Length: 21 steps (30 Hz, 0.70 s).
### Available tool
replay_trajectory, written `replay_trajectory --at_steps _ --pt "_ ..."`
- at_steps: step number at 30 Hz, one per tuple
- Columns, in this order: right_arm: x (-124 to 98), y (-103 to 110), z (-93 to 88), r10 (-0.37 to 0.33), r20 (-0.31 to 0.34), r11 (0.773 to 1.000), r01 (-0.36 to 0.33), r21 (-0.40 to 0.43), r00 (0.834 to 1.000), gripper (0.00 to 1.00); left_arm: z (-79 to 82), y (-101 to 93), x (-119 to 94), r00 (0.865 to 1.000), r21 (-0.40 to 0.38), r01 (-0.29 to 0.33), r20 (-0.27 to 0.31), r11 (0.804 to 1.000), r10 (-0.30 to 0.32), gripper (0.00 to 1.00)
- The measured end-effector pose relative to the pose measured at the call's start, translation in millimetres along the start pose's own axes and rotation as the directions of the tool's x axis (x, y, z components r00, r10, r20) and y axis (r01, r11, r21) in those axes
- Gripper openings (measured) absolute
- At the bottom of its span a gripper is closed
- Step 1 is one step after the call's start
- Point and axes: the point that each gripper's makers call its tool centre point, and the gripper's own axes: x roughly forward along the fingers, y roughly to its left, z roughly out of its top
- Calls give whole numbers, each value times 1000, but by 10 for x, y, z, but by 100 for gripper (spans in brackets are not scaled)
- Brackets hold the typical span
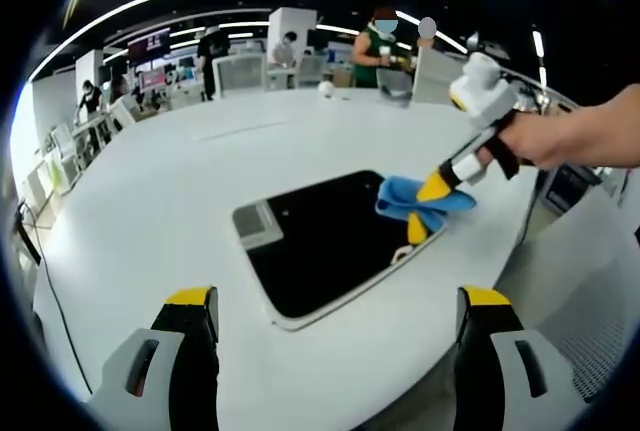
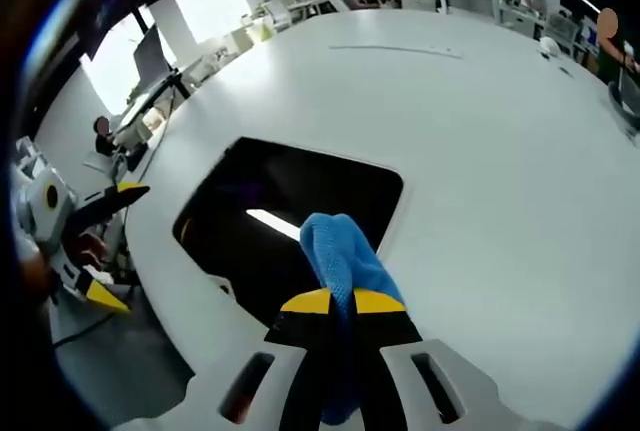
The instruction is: Wipe the mirror surface with the cleaning cloth until all visible marks leave the cleaned area.
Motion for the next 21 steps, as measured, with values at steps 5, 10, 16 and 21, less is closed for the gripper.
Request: replay_trajectory --at_steps 5,10,16,21 --pt "-19 9 -36 0 -1 1000 0 3 1000 0 1 2 -2 1000 -4 -1 2 1000 1 99" --pt "-34 28 -71 0 -2 1000 0 3 1000 0 2 8 -6 1000 -8 -3 4 1000 3 99" --pt "-58 54 -114 1 -4 1000 -1 12 1000 1 1 2 -7 1000 -7 -2 5 1000 2 99" --pt "-89 85 -174 5 3 1000 -5 26 1000 1 -3 4 -11 1000 -9 -3 4 1000 3 99"
